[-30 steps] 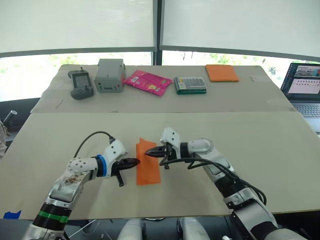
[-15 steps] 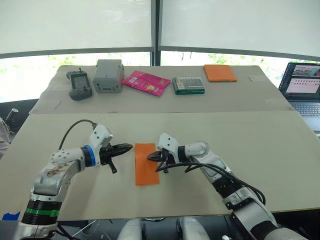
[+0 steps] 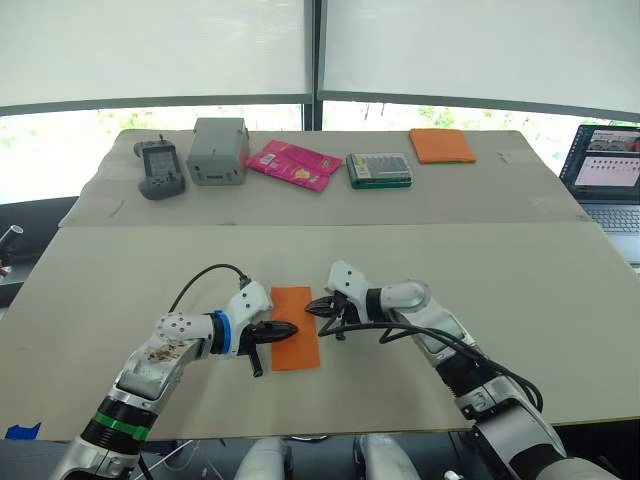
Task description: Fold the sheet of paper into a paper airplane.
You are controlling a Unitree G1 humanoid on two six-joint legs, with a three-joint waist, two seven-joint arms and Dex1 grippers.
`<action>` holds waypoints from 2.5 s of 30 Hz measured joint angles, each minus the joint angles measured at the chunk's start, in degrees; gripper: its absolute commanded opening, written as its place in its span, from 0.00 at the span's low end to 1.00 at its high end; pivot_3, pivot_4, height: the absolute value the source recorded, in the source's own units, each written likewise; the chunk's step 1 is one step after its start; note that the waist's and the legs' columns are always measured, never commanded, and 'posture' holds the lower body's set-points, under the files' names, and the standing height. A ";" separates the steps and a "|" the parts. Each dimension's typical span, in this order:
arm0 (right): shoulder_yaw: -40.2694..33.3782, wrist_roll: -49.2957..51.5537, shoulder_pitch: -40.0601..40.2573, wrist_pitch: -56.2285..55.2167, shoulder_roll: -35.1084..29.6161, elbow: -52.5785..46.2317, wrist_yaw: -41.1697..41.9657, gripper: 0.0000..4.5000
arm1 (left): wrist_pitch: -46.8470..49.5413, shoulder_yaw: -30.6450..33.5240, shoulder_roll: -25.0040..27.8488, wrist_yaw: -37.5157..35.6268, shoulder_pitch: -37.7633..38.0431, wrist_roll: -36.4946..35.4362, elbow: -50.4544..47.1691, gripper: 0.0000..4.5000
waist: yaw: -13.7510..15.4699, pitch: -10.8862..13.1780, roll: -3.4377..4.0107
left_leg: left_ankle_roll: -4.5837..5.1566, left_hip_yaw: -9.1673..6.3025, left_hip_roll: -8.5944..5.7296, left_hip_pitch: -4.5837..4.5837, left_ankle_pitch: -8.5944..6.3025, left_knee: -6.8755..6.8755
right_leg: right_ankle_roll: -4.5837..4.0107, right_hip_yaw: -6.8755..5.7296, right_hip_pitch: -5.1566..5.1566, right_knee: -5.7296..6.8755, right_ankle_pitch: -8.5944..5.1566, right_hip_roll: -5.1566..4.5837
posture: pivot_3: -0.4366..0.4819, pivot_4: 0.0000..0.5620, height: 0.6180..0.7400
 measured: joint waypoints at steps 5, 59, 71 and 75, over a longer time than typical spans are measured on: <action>-1.37 -0.29 -0.35 -2.06 1.45 2.82 -3.29 0.01 | -0.47 -0.10 0.31 -0.23 0.12 0.36 -0.02 0.00 | -0.08 0.00 0.00 | 0.00 0.00 0.00 -0.01 0.00 0.00 | 0.00 0.00 0.00 -0.01 0.00 0.01 | 0.48 0.27 1.00; 5.10 4.95 17.39 2.21 -6.04 -21.95 10.53 0.01 | 13.11 3.64 0.77 0.14 -2.17 -5.39 0.38 0.00 | -0.99 0.00 -0.01 | 0.00 -0.04 0.01 0.10 0.00 -0.16 | 0.02 0.00 0.07 -0.09 -0.01 0.02 | 0.48 0.27 1.00; -1.95 15.06 8.78 16.00 -8.36 -31.23 8.98 0.01 | 13.38 10.62 4.55 -2.27 -0.82 -10.08 -0.59 0.00 | -0.71 0.03 -0.05 | 0.00 -0.06 0.04 0.03 0.00 -0.16 | 0.01 -0.02 -0.03 -0.09 -0.01 0.06 | 0.48 0.27 1.00; 0.31 11.34 5.43 14.12 -7.33 -25.66 6.49 0.01 | 13.63 11.85 4.31 -1.10 0.70 -11.44 -1.68 0.00 | -0.37 0.04 -0.06 | 0.00 -0.03 -0.01 -0.06 0.00 -0.15 | 0.01 -0.03 -0.05 -0.13 -0.01 -0.03 | 0.48 0.27 1.00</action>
